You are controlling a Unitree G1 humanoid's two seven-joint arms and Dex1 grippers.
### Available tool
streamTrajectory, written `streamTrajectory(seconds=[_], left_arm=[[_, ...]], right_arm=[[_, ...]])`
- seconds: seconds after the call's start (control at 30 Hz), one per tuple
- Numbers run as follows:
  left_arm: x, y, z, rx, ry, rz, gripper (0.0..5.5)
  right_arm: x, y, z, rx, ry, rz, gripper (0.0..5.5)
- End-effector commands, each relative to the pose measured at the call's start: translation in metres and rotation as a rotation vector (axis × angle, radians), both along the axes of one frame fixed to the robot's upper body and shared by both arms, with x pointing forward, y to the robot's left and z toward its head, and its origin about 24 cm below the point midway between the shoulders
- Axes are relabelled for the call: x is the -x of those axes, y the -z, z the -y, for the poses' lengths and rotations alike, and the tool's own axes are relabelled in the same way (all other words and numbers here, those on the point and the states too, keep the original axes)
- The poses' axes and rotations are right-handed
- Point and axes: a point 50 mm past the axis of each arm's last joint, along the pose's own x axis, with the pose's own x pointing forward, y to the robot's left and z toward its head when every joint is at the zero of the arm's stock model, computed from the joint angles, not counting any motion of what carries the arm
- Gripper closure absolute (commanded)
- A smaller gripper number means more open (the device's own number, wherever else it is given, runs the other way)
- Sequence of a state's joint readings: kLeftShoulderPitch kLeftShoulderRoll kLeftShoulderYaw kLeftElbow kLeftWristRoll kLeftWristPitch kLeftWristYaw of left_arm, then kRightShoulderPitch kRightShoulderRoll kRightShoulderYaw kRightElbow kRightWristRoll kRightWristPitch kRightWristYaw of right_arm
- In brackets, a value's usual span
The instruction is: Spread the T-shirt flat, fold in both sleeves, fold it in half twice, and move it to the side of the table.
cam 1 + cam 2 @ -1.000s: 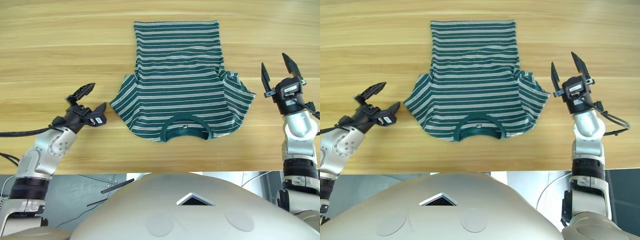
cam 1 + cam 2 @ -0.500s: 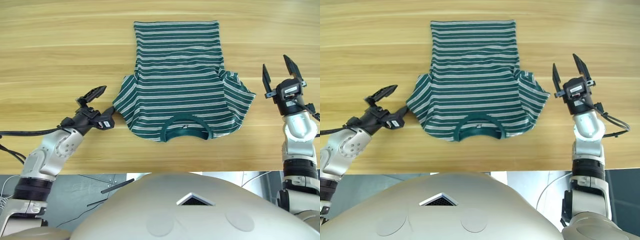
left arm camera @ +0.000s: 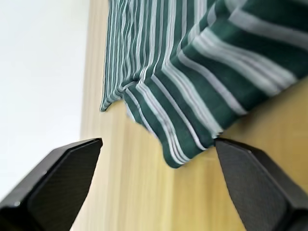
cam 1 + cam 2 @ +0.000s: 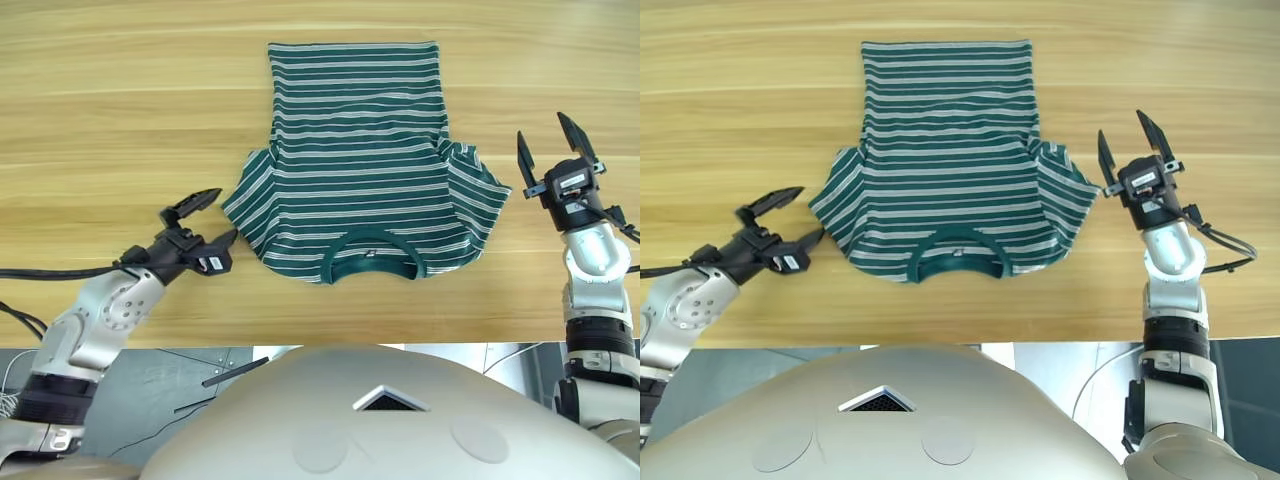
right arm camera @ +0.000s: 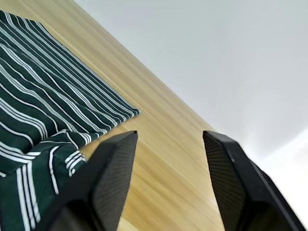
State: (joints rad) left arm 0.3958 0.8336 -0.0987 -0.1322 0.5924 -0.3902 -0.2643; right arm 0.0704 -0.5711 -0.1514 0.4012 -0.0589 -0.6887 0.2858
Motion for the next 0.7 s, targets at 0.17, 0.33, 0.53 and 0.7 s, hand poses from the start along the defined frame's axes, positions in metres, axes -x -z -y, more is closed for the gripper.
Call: streamTrajectory(seconds=[0.17, 0.33, 0.53, 0.7], left_arm=[[0.001, 0.023, -0.008, -0.081, -0.032, -0.068, 1.14], [-0.003, 0.029, 0.007, -0.017, 0.002, -0.048, 1.14], [-0.006, 0.036, 0.003, -0.021, -0.032, -0.063, 1.95], [-0.009, 0.039, -0.001, -0.035, -0.049, -0.063, 2.80]], right_arm=[[0.002, -0.002, 0.006, 0.010, 0.017, 0.009, 2.99], [0.001, 0.000, 0.006, 0.008, 0.017, 0.009, 2.99], [0.002, 0.002, 0.007, 0.003, 0.023, 0.006, 2.99], [0.004, 0.003, 0.008, 0.002, 0.029, 0.004, 2.99]])
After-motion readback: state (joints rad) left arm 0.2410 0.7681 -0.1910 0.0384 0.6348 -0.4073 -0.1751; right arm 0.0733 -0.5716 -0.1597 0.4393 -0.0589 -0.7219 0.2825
